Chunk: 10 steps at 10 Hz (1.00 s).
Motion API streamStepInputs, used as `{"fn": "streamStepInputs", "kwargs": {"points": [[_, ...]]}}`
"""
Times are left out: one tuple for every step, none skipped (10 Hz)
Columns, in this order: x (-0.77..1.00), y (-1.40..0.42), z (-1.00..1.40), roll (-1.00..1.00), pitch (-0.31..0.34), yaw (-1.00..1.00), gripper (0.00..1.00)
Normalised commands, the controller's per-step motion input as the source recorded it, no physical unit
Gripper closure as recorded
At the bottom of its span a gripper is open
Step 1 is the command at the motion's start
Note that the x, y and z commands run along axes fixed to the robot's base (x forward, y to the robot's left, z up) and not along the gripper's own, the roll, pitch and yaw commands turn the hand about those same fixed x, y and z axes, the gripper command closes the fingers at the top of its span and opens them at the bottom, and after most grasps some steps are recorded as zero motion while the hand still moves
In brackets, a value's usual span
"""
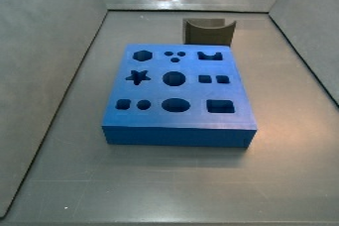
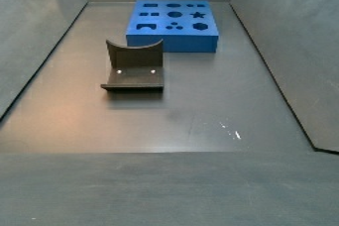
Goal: Insert the round object.
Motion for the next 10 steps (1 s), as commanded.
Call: {"fn": "streamStepInputs", "kwargs": {"points": [[0.11, 0.00, -1.00, 0.09, 0.000, -0.08, 1.00], [0.27, 0.00, -1.00, 0.12, 0.000, -0.09, 1.00], [0.27, 0.05, -1.00, 0.14, 0.000, -0.06, 1.00], [0.26, 0.03, -1.00, 0.13, 0.000, -0.05, 1.00], [0.25, 0.02, -1.00, 0.12, 0.000, -0.05, 1.00], [0.19, 0.06, -1.00, 0.12, 0.000, -0.02, 1.00], [-0.04, 0.15, -1.00, 0.14, -0.020, -0.05, 1.00], [0.00, 0.09, -0.51, 0.01, 0.000, -0.07, 1.00], [0.06, 0.13, -0.19, 0.00, 0.040, -0.05, 1.00], [0.07, 0.08, -0.24, -0.01, 0.000, -0.04, 1.00]]}}
